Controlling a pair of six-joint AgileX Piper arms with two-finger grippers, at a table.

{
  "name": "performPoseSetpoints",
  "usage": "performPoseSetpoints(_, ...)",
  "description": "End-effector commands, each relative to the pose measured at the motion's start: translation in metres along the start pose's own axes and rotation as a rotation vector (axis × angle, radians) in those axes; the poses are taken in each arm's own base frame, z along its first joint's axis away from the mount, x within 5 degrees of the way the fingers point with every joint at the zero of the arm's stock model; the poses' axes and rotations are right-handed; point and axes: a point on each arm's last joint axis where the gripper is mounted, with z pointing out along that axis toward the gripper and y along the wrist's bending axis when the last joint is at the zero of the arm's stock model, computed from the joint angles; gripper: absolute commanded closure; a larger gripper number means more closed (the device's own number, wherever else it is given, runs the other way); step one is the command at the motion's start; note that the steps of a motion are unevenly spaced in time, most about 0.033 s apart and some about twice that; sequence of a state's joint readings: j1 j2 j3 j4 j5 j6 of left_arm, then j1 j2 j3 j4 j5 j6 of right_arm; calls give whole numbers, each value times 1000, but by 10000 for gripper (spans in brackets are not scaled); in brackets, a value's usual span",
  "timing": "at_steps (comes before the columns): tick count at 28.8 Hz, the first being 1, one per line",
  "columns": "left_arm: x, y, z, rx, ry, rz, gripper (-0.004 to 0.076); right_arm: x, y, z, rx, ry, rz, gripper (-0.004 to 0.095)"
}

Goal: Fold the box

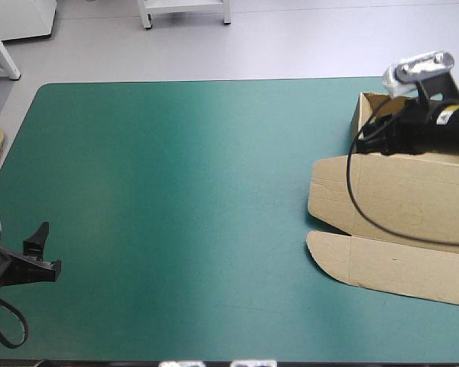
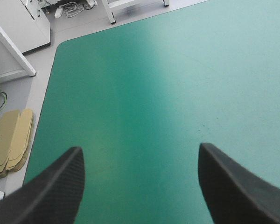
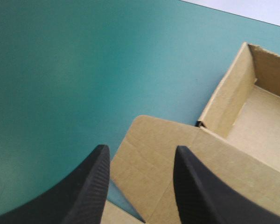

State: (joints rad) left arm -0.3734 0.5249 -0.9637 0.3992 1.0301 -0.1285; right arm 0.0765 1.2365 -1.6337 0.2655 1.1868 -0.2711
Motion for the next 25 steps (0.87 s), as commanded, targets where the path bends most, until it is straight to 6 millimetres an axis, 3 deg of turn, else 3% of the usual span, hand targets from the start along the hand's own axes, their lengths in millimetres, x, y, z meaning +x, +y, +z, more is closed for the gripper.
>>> performPoseSetpoints(1,-12,2,-4,-8,-87,-3,230,21,24,-30,-26,-158,-42,531)
performPoseSetpoints(5,-14,1,-5,4,-129,-17,230,74,38,-41,-40,-235,-73,534)
performPoseSetpoints(6,-12,1,-4,7,-144,-17,230,97,40,-44,-34,-252,-70,557)
performPoseSetpoints(12,9,-9,-3,90,-179,-49,230,170,47,-51,-9,-322,-94,752)
performPoseSetpoints(17,39,-22,2,185,-172,-103,231,212,51,-63,16,-413,-129,926)
performPoseSetpoints(22,82,-36,13,256,-125,-81,272,251,55,-62,12,-455,-99,923)
performPoseSetpoints(25,98,-40,10,298,-177,-127,301,268,56,-60,22,-496,-106,923)
